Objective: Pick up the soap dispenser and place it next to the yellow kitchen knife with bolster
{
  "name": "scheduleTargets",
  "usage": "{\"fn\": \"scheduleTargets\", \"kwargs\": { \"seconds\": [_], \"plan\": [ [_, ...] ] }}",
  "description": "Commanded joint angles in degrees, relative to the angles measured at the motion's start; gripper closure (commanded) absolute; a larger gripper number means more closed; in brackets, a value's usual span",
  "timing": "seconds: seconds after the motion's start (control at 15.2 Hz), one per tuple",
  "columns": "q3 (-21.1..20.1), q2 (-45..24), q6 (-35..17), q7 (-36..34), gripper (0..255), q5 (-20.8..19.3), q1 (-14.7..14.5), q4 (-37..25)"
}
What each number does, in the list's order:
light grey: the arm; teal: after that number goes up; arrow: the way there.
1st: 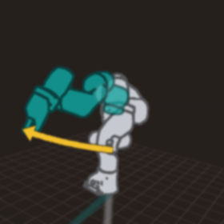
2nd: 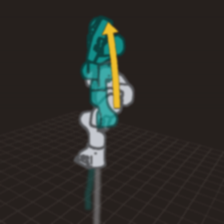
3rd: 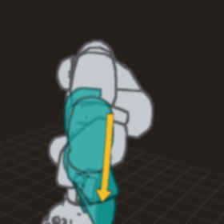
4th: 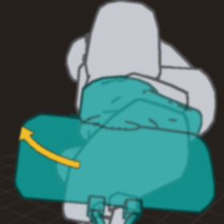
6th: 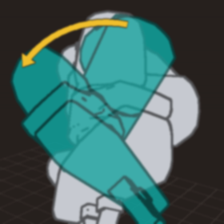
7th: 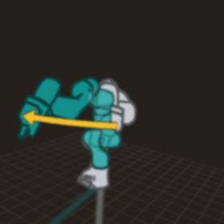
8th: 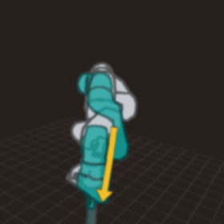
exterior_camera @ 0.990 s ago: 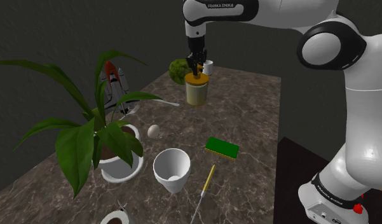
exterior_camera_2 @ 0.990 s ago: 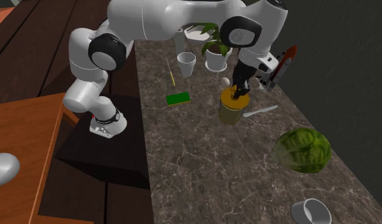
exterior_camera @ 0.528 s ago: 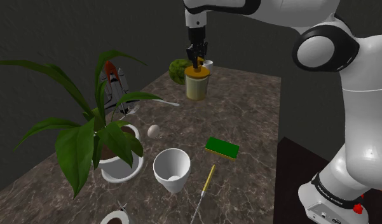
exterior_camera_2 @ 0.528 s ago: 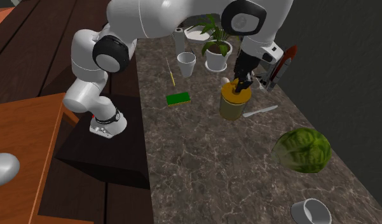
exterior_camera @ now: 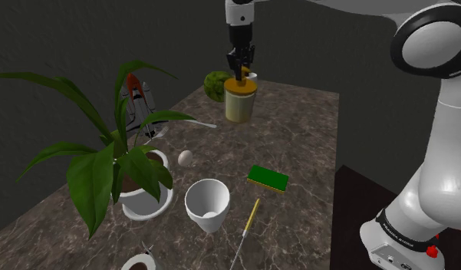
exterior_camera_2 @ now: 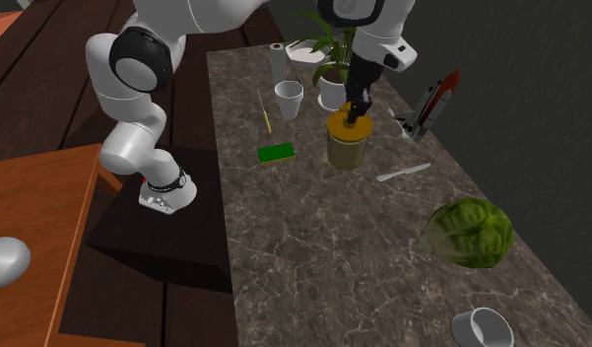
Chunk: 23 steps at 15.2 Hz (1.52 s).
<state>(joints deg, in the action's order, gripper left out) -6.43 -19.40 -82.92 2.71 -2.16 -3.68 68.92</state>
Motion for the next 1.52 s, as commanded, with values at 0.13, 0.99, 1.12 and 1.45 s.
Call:
{"fn": "scheduleTargets", "kwargs": {
  "seconds": [0.13,0.99,1.12,1.45],
  "plan": [
    [-1.12,8.85,-2.28,-2.73,255,0.97,-1.26,11.06],
    [-6.38,28.85,-0.78,-13.26,255,5.38,-6.46,29.11],
    [-7.41,31.23,-0.01,-15.11,255,6.27,-7.32,30.58],
    [-10.21,36.37,2.26,-20.10,255,8.71,-9.53,32.97]
  ]
}}
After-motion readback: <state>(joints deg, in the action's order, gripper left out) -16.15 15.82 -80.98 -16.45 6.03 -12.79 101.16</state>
